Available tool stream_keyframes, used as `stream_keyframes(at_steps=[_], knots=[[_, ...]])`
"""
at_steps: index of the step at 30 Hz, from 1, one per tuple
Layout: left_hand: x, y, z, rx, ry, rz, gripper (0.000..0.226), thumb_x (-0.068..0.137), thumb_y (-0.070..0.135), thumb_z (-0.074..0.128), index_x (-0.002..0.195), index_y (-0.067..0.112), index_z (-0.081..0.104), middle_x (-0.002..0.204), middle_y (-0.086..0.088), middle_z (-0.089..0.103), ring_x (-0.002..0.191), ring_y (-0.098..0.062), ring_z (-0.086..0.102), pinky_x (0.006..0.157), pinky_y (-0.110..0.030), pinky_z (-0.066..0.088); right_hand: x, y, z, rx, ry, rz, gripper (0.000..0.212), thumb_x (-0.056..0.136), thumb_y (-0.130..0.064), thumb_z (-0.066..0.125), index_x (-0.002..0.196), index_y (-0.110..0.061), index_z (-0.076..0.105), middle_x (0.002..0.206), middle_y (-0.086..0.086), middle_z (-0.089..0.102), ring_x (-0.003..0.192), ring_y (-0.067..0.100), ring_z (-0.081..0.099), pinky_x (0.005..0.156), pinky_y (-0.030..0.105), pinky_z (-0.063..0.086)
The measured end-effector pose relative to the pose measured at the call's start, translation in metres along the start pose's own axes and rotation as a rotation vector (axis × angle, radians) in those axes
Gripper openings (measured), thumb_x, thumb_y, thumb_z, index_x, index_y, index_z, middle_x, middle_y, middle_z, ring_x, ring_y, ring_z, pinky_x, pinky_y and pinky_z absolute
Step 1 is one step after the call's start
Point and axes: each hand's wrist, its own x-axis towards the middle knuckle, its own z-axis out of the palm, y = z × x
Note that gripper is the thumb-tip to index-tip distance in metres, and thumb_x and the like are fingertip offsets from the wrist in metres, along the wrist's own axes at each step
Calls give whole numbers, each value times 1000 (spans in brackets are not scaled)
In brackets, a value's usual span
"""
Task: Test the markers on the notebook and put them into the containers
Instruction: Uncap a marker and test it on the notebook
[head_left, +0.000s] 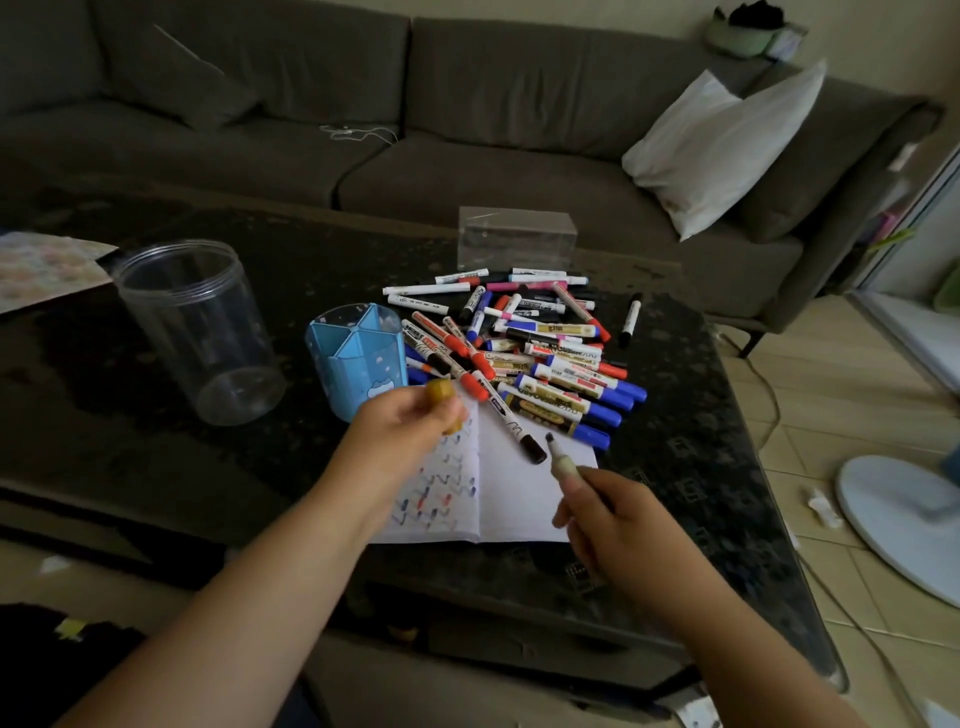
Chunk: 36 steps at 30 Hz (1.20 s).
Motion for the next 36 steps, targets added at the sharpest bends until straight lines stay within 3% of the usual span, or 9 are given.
stream_keyframes(at_steps=[4,12,14,18,20,23,28,31,36], knots=[[4,-16,5,209,14,89,8,81,26,70,81,29,63,90,6,67,90,-12,63,86,-32,50,15,-10,4,459,-94,49,24,99,-18,46,115,-35,48,85,3,73,64,10,63,66,27,56],[36,-34,9,410,7,255,12,80,16,71,85,23,63,83,10,66,81,-3,61,74,-16,47,63,-17,1,1160,-111,61,21,96,-2,46,106,-10,63,85,16,71,72,20,69,63,25,57],[46,-38,10,459,-6,312,9,85,20,65,90,24,59,86,11,63,82,0,59,72,-11,44,73,-12,5,1018,-102,-45,23,95,2,46,108,-13,57,85,13,71,78,22,69,73,32,58],[63,-46,17,564,-32,470,10,93,25,53,98,27,45,86,8,56,82,-6,54,67,-15,40,93,8,24,139,97,-273,15,96,-10,49,111,-15,50,91,-6,67,79,11,68,76,33,57],[73,-49,22,577,-30,500,14,94,26,51,105,20,45,89,2,56,83,-11,55,69,-23,45,103,21,33,-232,125,-433,30,89,-9,59,114,-23,48,96,-17,62,83,10,64,73,34,54],[88,-50,26,574,-37,502,21,95,27,49,112,17,45,94,0,59,86,-13,57,74,-30,49,114,34,37,-561,207,-611,40,74,-9,61,111,-23,52,91,-1,66,84,24,61,68,33,49],[105,-48,33,597,-83,507,18,96,26,48,110,17,44,87,-2,62,77,-14,59,66,-29,48,132,45,30,-762,303,-634,35,70,-14,54,104,-22,48,75,-2,63,86,23,50,72,35,43],[114,-47,37,620,-100,504,19,96,26,47,110,15,43,91,-5,63,80,-18,60,70,-35,50,137,45,19,-671,245,-503,49,65,5,66,108,-16,55,92,7,65,92,31,58,77,37,47],[126,-44,43,612,-101,488,19,95,25,48,111,16,42,99,-7,63,89,-21,60,74,-36,50,151,41,2,-603,143,-426,44,87,-2,55,128,-18,48,123,6,52,115,22,48,93,24,36]])
